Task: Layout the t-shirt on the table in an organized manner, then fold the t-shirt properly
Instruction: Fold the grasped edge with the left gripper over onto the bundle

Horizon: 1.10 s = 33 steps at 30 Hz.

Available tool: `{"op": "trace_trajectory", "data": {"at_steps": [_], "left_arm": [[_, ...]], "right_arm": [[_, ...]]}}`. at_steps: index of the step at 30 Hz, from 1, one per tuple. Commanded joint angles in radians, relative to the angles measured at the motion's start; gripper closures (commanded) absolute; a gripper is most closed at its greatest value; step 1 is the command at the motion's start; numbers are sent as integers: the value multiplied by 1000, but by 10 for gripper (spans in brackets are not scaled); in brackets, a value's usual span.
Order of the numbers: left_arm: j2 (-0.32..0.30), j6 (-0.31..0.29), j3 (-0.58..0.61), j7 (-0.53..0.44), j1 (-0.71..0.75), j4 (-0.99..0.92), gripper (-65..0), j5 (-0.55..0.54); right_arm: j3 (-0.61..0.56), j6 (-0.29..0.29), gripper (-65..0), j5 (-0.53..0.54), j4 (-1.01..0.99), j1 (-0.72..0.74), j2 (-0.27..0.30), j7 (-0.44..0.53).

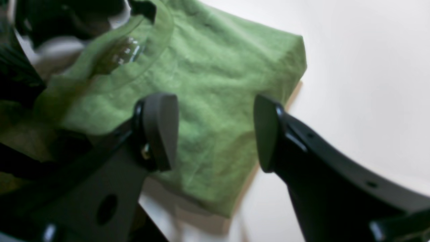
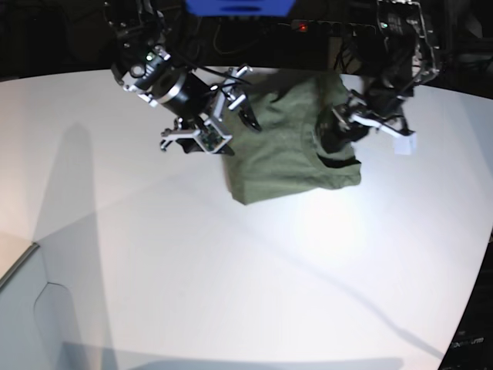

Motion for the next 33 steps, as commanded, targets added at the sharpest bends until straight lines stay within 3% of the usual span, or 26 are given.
{"op": "trace_trajectory", "data": {"at_steps": [1,16,23,28,33], "left_arm": [[-5,-13,12,-15,-6,4,-511,-20],[3,-2,126,-17,-34,-22,-489,-6],[10,-7,149,-17,-120,-131,-225,131],[9,-4,149,-6,-200,-203,0,279],[0,-13,239,-12,-272,-214,0,467]], "right_arm": [[0,2,-360,17,21,4,-5,26],[0,2,-359,17,21,-12,-5,29],[21,2,-359,17,42,-21,-2,26],[86,2,-359,17,68,-28,-5,31],[140,2,-359,17,68,-28,-5,32]]}}
